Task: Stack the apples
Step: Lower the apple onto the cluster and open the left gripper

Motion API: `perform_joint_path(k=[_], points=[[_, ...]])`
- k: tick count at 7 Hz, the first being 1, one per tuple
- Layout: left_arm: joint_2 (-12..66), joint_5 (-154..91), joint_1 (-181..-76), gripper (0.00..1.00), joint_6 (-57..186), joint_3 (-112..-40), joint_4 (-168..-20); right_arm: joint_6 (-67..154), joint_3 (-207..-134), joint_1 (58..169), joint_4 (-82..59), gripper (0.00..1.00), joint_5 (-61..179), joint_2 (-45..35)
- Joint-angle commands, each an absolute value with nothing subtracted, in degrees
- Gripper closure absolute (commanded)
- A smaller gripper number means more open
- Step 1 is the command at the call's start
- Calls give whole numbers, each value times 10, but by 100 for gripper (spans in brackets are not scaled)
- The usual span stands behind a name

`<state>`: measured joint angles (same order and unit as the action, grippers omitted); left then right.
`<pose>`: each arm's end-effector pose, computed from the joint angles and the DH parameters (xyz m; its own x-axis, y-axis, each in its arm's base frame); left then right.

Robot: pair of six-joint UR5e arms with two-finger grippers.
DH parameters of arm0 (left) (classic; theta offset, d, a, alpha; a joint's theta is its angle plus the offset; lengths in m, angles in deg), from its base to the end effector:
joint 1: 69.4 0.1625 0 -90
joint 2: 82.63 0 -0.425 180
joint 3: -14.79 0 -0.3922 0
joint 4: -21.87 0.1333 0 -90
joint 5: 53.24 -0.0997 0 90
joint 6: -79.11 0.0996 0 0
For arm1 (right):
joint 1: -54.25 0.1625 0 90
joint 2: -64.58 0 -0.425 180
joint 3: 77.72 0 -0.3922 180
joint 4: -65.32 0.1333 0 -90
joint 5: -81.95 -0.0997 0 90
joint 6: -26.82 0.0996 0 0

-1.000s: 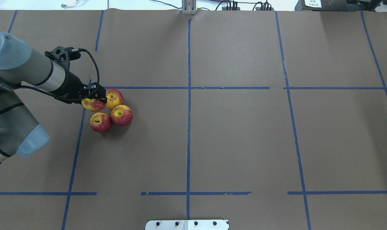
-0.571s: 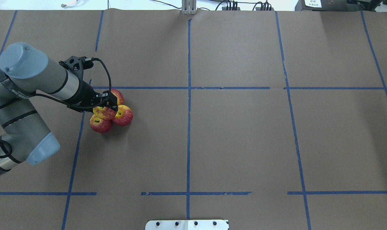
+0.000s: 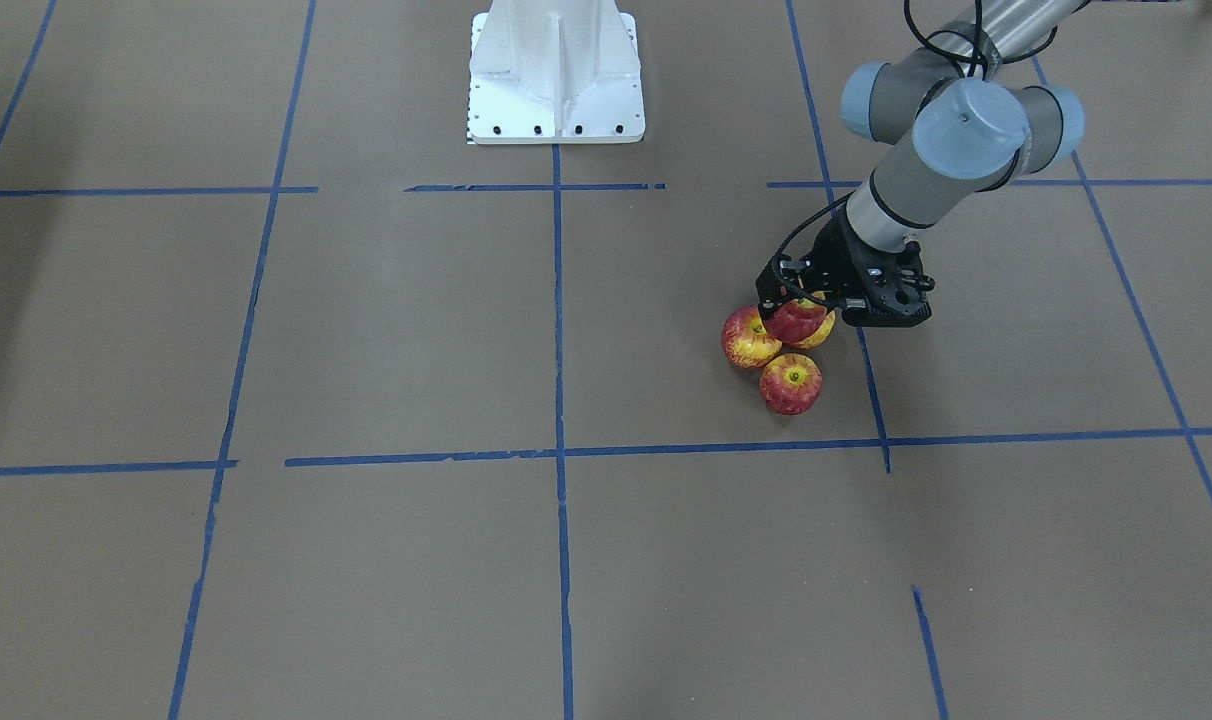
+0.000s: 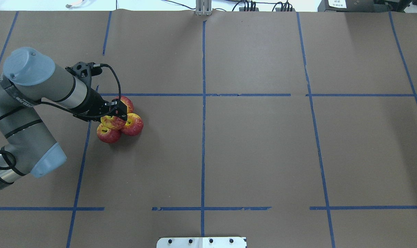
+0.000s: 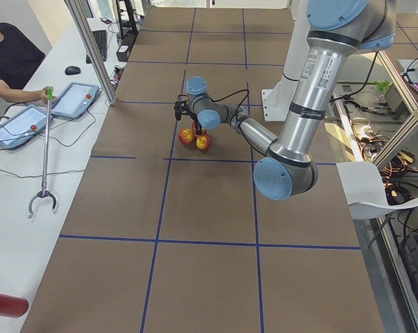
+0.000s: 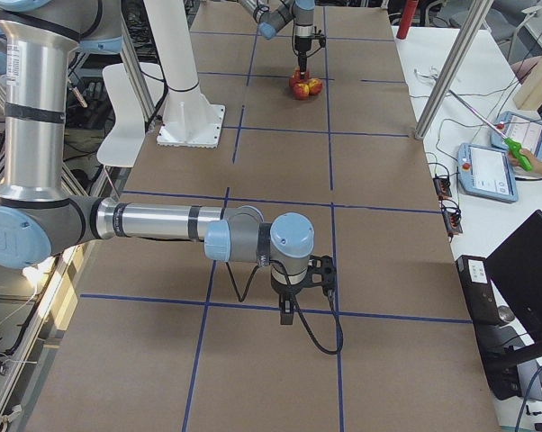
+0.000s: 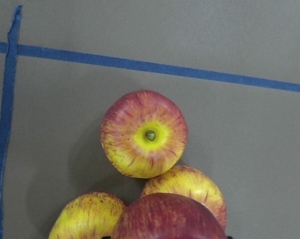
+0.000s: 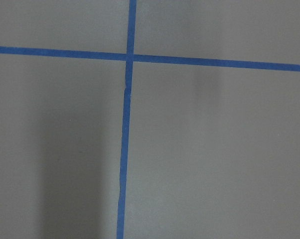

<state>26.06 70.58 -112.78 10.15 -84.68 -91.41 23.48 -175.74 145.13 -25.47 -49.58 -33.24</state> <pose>0.3890 -0.4747 0.3536 0.5141 -0.0755 -0.8544 0.0747 0.9963 -0.0431 0.0739 -0.4322 0.6578 0.7480 -0.0400 0.6625 0.0283 0.9992 0.0283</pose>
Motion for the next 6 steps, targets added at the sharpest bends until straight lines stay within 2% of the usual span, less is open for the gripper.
perform_joint_path(k=[1, 4, 5, 6], points=[[261, 688, -1130, 100, 103, -845, -912, 235, -1758, 1451, -256, 0, -495, -332], [263, 674, -1130, 100, 103, -843, -912, 235, -1758, 1451, -256, 0, -496, -332], [266, 673, -1130, 32, 103, -842, -912, 235, -1758, 1451, -255, 0, -495, -332], [267, 673, -1129, 5, 103, -842, -912, 235, -1758, 1451, -255, 0, -496, -332]])
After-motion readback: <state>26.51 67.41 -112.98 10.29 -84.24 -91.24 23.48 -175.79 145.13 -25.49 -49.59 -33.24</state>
